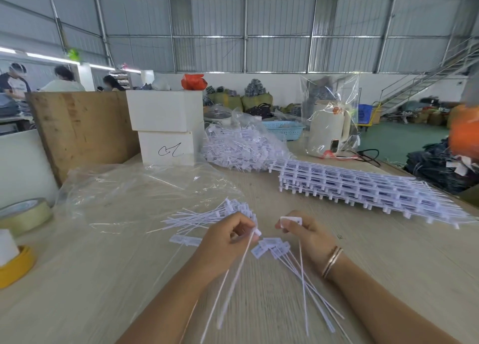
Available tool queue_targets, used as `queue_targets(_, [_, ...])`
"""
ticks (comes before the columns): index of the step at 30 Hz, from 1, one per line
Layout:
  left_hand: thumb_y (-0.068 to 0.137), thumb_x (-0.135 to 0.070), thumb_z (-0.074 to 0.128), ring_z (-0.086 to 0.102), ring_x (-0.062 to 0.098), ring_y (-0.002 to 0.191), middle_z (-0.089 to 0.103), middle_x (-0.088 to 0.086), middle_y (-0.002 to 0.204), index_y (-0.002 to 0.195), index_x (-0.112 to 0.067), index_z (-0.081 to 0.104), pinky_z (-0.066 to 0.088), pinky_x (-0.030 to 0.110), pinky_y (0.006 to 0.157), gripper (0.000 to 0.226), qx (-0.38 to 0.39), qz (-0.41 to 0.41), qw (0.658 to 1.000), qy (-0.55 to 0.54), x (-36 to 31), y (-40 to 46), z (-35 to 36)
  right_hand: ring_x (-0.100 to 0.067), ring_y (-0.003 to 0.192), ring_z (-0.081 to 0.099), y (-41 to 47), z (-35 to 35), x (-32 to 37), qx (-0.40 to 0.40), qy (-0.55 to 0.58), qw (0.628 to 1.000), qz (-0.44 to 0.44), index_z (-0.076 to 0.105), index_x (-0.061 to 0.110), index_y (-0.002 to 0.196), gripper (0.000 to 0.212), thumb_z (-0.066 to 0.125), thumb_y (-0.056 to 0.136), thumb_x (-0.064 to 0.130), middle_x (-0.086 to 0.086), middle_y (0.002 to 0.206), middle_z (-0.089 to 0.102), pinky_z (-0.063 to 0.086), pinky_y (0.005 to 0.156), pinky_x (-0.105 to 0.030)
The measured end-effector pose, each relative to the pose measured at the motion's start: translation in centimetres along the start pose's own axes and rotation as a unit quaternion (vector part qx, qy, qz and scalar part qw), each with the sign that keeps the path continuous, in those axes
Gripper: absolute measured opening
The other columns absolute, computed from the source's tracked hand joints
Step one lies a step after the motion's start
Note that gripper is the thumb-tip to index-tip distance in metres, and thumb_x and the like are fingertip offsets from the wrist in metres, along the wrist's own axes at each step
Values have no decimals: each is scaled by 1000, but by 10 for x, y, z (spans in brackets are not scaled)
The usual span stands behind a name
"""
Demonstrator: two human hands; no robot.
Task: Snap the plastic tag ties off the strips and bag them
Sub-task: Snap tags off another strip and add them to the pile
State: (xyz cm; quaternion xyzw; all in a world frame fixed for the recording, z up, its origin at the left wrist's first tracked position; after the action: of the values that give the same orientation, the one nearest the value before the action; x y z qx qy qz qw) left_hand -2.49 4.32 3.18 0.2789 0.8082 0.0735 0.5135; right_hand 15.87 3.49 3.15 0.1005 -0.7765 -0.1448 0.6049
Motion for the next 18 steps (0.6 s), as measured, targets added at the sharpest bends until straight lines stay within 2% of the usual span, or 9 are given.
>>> queue_targets(3, [83,-18,68,54,-3,80,61,-15,83,86,-36,57,38,5,69,21,-24,29,995,88,-3,-1,1,-9,76,52,2,10,-8,37,-217,975,19,57,22,81,10,60,90,25,6,83,56,39,77,-26])
queue_targets(6, [84,-15,63,53,3,89,56,-13,95,103,-31,55,44,18,78,26,-26,23,984,175,-3,-1,3,-6,98,46,3,15,-9,44,-328,943,26,53,31,88,10,62,86,35,14,100,50,21,81,-26])
queue_targets(8, [85,-18,61,52,5,92,52,-14,98,117,-28,51,44,22,79,35,-30,13,976,218,-4,-2,3,-5,105,43,3,15,-10,44,-341,938,35,51,36,95,14,61,86,38,18,106,47,18,82,-25])
queue_targets(11, [89,-23,59,50,8,101,51,-10,107,127,-26,44,37,17,80,41,-34,26,957,287,-9,0,4,-2,108,41,-1,16,-4,25,-333,943,7,53,39,102,16,59,88,36,22,108,45,18,85,-25])
queue_targets(13, [90,-24,57,49,10,106,52,-7,116,129,-25,43,36,18,82,42,-43,49,943,327,-16,1,7,0,106,42,-4,18,3,15,-297,955,-23,57,39,99,11,51,89,40,25,105,47,18,83,-24])
queue_targets(15, [89,-24,57,50,12,108,52,-5,120,129,-23,45,38,21,85,42,-58,76,933,347,-23,2,12,0,104,42,-7,23,7,25,-268,962,-38,62,39,92,17,46,90,44,23,102,51,21,90,-23])
queue_targets(18, [85,-23,60,53,16,106,55,-2,117,125,-19,50,41,25,82,41,-61,108,933,339,-32,0,21,-3,104,44,-9,33,9,62,-311,947,-59,63,42,81,13,55,91,39,24,100,53,25,96,-32])
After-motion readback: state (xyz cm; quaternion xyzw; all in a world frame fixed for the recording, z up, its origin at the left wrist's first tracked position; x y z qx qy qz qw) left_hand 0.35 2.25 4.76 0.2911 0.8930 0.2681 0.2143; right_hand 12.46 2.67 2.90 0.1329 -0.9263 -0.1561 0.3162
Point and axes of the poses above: each hand's wrist, its own y-axis towards the middle knuckle, its own z-axis out of the palm, x = y × z, the point moved 5 cm from there along y, towards the middle knuckle
